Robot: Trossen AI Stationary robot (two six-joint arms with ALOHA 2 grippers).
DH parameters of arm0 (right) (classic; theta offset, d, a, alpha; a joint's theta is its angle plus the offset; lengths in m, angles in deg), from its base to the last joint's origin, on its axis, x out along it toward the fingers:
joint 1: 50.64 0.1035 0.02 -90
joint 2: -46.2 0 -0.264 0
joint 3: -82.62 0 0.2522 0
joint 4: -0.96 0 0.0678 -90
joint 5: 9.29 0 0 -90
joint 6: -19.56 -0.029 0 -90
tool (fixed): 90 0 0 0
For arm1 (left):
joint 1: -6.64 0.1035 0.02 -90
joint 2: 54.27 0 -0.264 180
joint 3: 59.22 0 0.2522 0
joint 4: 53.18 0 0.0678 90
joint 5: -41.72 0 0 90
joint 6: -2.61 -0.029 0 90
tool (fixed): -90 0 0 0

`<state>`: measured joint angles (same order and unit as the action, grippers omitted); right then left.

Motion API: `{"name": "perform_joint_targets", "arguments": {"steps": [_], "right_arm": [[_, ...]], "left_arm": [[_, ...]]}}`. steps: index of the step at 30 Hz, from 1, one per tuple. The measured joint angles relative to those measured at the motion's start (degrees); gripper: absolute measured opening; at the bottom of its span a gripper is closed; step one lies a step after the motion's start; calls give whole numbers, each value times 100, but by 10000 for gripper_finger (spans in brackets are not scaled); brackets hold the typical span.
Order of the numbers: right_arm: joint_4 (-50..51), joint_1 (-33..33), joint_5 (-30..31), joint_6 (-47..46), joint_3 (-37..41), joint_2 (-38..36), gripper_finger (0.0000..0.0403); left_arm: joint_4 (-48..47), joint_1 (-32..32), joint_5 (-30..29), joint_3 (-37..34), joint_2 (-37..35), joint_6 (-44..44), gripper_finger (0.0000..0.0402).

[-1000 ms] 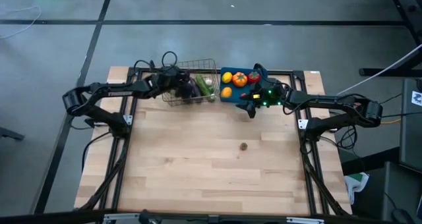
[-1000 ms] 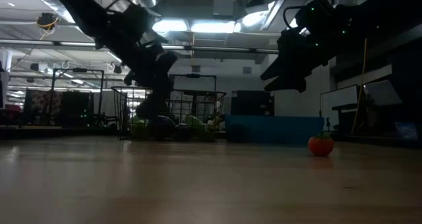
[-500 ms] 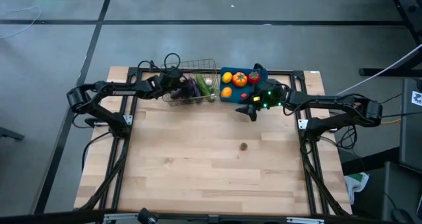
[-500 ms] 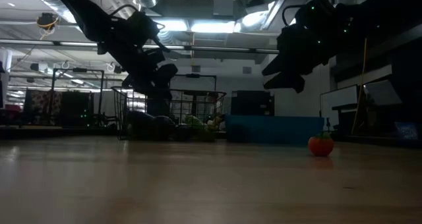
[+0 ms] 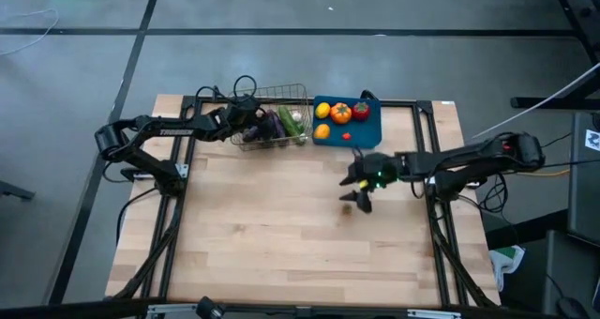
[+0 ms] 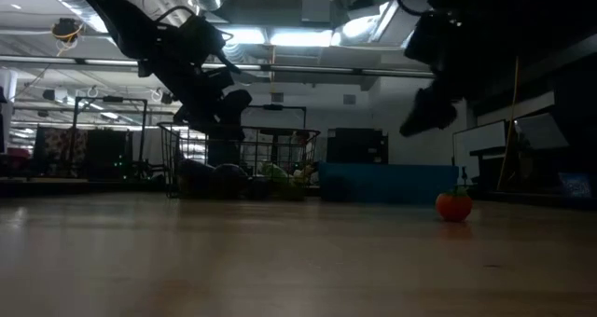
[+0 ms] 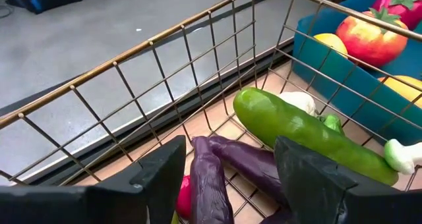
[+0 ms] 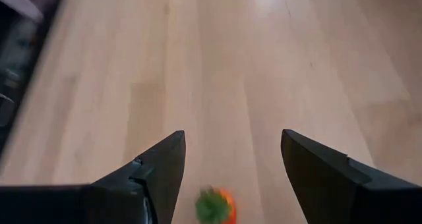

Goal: Sort produce into baskets
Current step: Put the small tomato into the blue bin

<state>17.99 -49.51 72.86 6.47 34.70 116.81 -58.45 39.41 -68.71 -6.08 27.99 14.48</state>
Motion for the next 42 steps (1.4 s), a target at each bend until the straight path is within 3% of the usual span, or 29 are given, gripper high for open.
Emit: {"name": "perform_joint_targets", "arguments": {"steps": [3, 12, 29, 33, 42], "right_arm": [[323, 382, 484, 1, 0, 5, 247], [426, 1126, 1024, 1, 0, 457, 247], [258, 1197, 1329, -7, 0, 1655, 246], [215, 1200, 1327, -7, 0, 1663, 222], [-44, 1194, 1349, 2, -3, 1665, 127]], "left_arm": [[-9, 0, 0, 0, 0, 2, 228], [-15, 0, 2, 0, 0, 170, 228], [-15, 0, 5, 0, -2, 272, 228], [-16, 0, 7, -2, -2, 273, 228], [-15, -4, 7, -2, -6, 271, 228]]}}
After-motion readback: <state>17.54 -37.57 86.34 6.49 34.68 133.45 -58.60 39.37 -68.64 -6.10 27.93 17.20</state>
